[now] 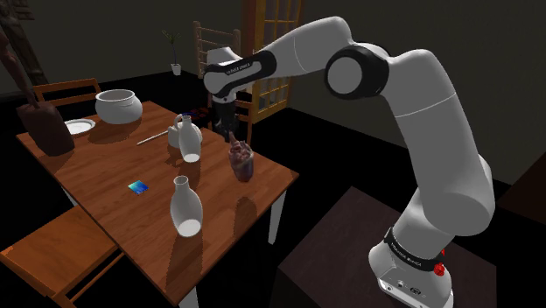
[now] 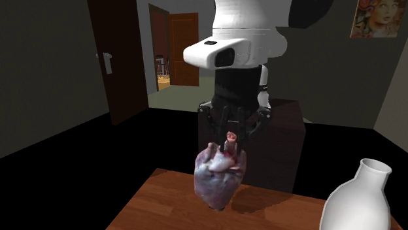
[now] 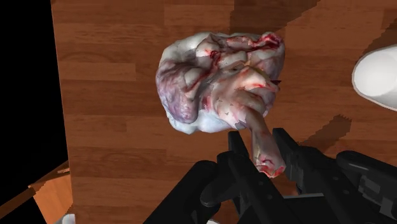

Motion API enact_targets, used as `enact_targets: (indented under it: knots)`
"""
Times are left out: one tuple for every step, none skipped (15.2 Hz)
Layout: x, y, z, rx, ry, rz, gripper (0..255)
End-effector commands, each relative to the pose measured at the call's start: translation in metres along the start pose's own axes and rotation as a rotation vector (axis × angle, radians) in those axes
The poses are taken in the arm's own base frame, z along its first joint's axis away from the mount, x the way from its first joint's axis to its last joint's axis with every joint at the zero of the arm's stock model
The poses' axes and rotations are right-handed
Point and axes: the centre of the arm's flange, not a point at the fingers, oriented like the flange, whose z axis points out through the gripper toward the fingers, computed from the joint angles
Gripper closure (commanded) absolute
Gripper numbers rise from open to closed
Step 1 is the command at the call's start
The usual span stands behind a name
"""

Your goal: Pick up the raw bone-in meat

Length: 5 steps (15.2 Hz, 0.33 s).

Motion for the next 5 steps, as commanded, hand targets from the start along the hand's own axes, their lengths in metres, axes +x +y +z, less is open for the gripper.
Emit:
enact_targets:
  knots:
    - [-0.001,0.000,-0.011,0.000,0.001,0.000,255]
    - [-0.001,0.000,-0.016,0.000,0.001,0.000,255]
    - [-0.002,0.000,-0.021,0.000,0.001,0.000,255]
    - [-0.002,0.000,-0.022,0.000,0.001,0.000,255]
    - [-0.002,0.000,-0.022,0.000,0.001,0.000,255]
